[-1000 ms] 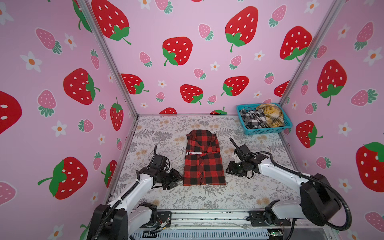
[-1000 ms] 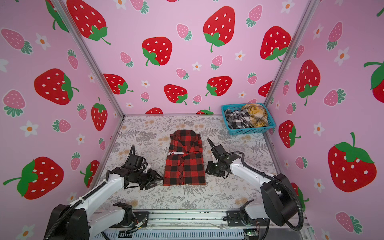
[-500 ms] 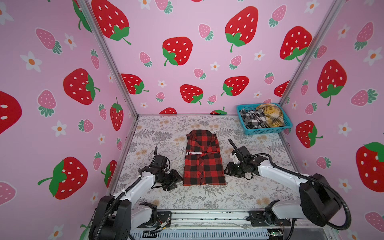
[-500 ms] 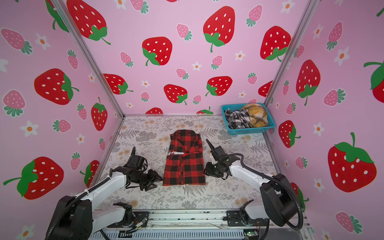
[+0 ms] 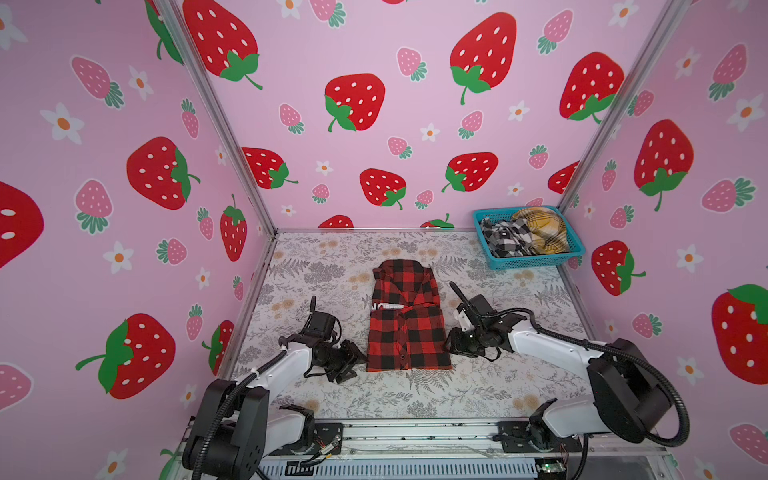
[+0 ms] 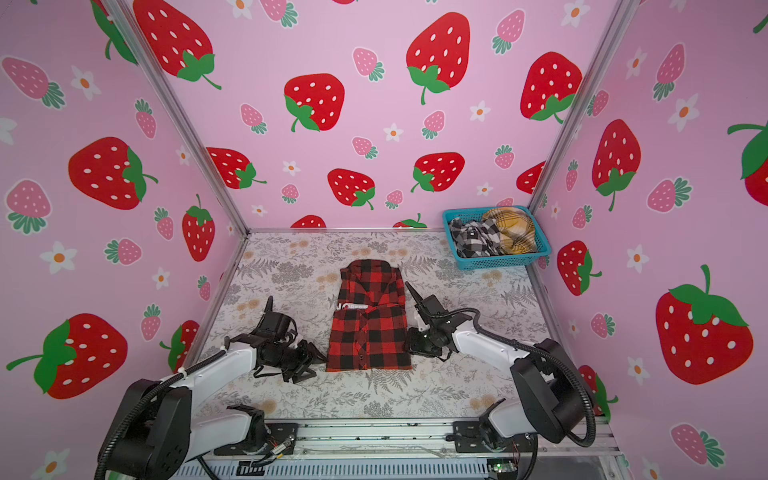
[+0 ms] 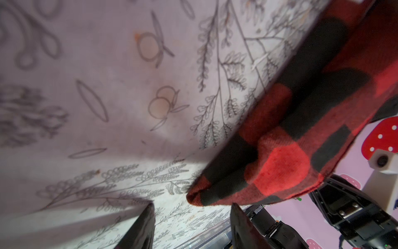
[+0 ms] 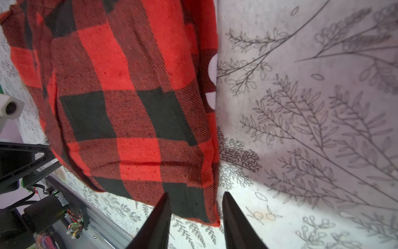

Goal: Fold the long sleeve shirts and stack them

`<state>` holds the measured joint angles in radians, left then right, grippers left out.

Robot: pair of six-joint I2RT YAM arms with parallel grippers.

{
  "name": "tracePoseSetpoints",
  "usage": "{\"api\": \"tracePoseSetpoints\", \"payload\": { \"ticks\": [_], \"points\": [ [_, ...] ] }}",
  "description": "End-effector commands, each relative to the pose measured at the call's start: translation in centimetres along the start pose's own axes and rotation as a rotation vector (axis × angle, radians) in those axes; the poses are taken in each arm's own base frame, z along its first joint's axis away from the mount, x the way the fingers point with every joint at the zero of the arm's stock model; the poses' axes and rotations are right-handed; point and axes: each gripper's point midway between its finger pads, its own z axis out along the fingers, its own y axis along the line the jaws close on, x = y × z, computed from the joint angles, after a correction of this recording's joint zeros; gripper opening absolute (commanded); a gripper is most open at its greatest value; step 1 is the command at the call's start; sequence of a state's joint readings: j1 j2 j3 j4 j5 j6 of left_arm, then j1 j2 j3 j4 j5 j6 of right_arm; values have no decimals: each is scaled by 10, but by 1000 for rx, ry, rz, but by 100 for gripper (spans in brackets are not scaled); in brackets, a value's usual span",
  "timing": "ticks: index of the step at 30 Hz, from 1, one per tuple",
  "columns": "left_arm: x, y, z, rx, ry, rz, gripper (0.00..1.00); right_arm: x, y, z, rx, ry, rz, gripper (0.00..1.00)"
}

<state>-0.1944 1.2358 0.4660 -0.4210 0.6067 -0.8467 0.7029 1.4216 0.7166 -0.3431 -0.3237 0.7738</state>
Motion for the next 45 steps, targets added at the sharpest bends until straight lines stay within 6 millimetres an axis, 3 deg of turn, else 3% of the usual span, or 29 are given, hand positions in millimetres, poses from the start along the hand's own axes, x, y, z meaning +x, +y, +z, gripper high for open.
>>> {"api": "tracePoseSetpoints", "payload": {
  "ticks": [1, 9, 21, 45],
  "points": [
    [-1, -5, 3, 36, 9, -19, 57, 12, -6, 3, 11, 22, 24, 42],
    [0, -7, 8, 38, 35, -22, 57, 30, -15, 10, 26, 60, 56, 42],
    [6, 4, 21, -22, 67, -41, 52, 33, -6, 16, 1, 60, 49, 42],
    [-6, -5, 29, 2, 54, -13, 32, 42, -9, 26, -13, 79, 64, 39]
  ]
}}
